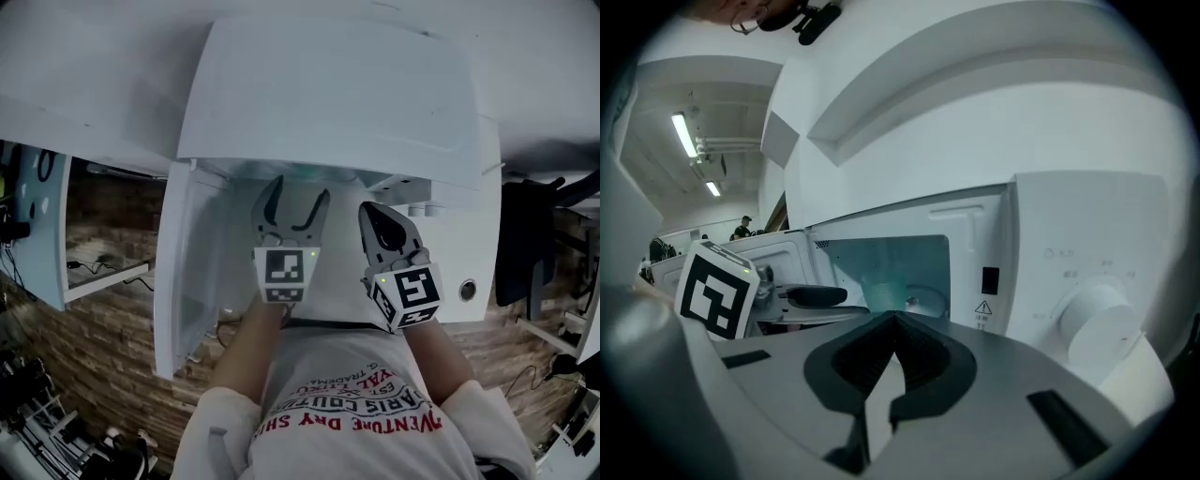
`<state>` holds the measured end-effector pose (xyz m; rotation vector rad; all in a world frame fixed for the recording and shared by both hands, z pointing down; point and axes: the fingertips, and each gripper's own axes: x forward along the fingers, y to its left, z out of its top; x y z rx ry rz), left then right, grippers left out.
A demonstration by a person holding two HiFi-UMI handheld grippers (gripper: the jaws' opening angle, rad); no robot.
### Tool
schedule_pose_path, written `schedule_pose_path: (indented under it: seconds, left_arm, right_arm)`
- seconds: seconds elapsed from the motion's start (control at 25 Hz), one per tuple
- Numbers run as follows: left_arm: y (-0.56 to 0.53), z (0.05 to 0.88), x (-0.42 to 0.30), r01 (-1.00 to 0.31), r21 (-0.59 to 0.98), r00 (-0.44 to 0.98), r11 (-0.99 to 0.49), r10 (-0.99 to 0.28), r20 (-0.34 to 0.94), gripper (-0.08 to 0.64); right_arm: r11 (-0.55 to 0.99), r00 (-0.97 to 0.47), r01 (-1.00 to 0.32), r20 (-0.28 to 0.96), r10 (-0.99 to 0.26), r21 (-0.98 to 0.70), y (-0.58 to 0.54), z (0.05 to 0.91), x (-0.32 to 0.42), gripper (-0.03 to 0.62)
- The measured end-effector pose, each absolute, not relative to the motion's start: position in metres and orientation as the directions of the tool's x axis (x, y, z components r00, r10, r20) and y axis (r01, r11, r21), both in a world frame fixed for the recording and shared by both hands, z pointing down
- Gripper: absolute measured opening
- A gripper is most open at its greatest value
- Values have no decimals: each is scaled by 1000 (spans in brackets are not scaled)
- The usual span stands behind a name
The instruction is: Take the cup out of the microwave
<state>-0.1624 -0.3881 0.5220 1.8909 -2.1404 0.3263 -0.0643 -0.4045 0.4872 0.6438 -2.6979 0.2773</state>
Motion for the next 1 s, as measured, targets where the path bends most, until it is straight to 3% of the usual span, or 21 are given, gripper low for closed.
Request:
schedule_pose_path:
  seconds: [0.12, 0.28, 0.52, 0.92, 1.0]
  left_arm:
    - [-403, 536, -169, -993, 9, -109, 122, -917, 384, 400]
    - [-421, 543, -174, -992, 32, -100, 121, -916, 389, 439]
    - [-445, 542, -178, -994, 34, -88, 106, -933, 349, 439]
    - [-464, 558, -193, -985, -19, -164, 171, -894, 417, 432]
    - [-463, 558, -195, -982, -23, -178, 185, -889, 422, 370]
  right_arm:
    - [880, -829, -465, 396, -395, -95, -410, 496, -66, 5]
    - [884, -823, -460, 416, -387, -89, -415, 507, -67, 5]
    - [878, -810, -469, 443, -384, -96, -420, 523, -65, 5]
    - [872, -791, -482, 470, -392, -83, -426, 531, -65, 5]
    - [873, -790, -481, 469, -395, -76, -426, 530, -63, 5]
